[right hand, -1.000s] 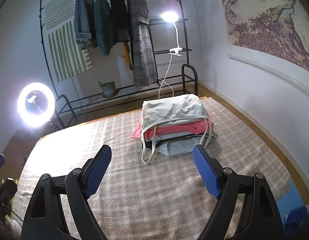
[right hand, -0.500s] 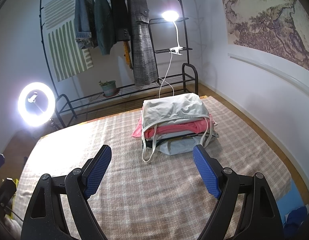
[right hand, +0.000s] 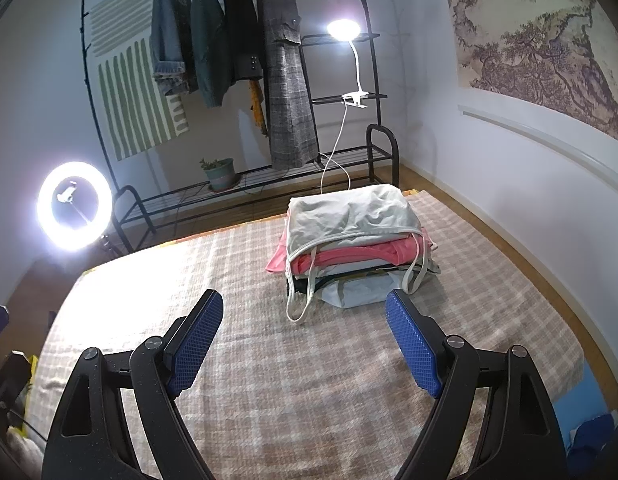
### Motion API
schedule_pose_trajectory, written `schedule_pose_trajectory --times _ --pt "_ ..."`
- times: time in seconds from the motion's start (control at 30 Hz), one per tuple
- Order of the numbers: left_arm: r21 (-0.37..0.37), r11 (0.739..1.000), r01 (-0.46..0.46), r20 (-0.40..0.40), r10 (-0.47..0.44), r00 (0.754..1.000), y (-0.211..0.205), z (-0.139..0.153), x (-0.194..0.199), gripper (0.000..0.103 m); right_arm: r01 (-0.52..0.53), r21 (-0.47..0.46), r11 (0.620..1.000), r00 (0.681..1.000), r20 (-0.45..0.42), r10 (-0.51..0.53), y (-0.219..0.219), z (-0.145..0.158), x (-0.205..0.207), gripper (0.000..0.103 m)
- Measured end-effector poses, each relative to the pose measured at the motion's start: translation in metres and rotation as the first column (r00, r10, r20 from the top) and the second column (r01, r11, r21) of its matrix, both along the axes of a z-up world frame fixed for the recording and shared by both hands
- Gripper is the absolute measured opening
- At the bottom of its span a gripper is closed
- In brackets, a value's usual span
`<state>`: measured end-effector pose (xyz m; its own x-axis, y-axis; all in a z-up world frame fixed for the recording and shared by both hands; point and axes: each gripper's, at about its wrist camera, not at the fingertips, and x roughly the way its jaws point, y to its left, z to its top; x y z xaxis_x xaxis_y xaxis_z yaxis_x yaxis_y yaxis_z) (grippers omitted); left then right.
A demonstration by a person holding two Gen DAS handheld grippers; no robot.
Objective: Fold small clothes
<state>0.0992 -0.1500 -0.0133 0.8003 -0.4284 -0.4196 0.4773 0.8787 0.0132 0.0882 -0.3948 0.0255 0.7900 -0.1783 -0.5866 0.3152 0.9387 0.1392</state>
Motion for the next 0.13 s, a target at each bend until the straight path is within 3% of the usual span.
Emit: schedule_pose_trajectory --times 0.13 --pt "-0.002 1.000 0.004 0.001 -0.004 1.000 -0.0050 0.0037 0.0029 0.103 -0.003 0.003 1.000 1.000 -0.006 0.003 0.0008 -0.0017 0.0007 0.084"
